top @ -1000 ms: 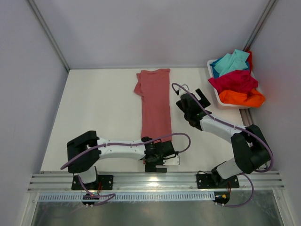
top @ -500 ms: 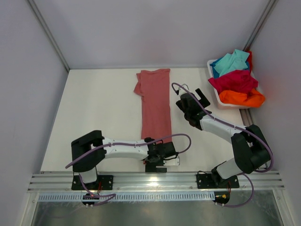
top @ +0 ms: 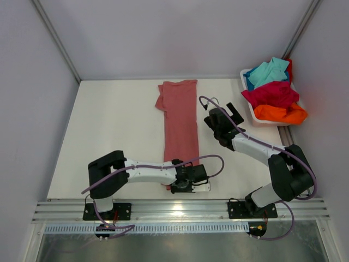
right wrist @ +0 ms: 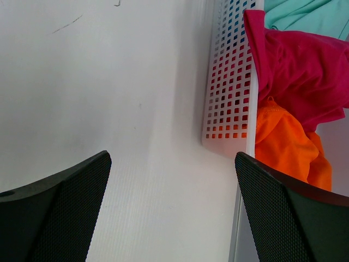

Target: Fold and stack the t-shirts

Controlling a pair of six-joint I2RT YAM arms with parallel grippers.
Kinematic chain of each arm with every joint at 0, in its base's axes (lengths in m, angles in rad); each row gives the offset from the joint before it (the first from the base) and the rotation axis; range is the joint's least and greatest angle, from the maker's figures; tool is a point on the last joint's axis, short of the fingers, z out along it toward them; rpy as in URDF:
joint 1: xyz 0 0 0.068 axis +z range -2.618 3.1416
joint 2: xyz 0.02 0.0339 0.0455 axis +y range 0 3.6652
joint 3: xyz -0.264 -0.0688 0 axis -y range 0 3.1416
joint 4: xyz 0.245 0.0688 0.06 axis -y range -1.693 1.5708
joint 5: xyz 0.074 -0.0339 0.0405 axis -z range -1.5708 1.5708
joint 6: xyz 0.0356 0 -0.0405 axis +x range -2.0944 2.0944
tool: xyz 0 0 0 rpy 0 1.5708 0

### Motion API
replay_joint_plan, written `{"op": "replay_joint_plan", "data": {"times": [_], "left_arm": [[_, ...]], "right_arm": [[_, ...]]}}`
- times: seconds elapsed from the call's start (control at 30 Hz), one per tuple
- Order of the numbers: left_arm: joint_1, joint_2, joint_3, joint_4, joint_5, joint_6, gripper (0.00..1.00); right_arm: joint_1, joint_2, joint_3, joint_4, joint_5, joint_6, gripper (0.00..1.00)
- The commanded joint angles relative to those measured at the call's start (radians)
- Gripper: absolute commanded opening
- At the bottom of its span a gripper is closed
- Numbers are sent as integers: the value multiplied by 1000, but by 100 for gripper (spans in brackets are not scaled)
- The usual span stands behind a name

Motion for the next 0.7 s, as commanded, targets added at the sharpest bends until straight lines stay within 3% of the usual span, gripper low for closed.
{"op": "replay_joint_plan", "data": {"times": [0.0, 0.07, 0.17, 0.53, 0.67], "left_arm": [[-4, 29, 22, -3, 3, -3, 33], [-4, 31, 28, -8, 4, -3, 18], [-4, 29, 38, -19, 6, 5, 10], [2, -37, 113, -74, -62, 46, 10], [51, -67, 159, -92, -54, 62, 12]], "right_arm": [[-1, -31, 33, 24, 4, 24, 99], [-1, -32, 33, 24, 7, 24, 99], [-4, -37, 33, 30, 15, 24, 99], [-30, -45, 31, 53, 56, 42, 99], [-41, -46, 31, 67, 84, 47, 99]]}}
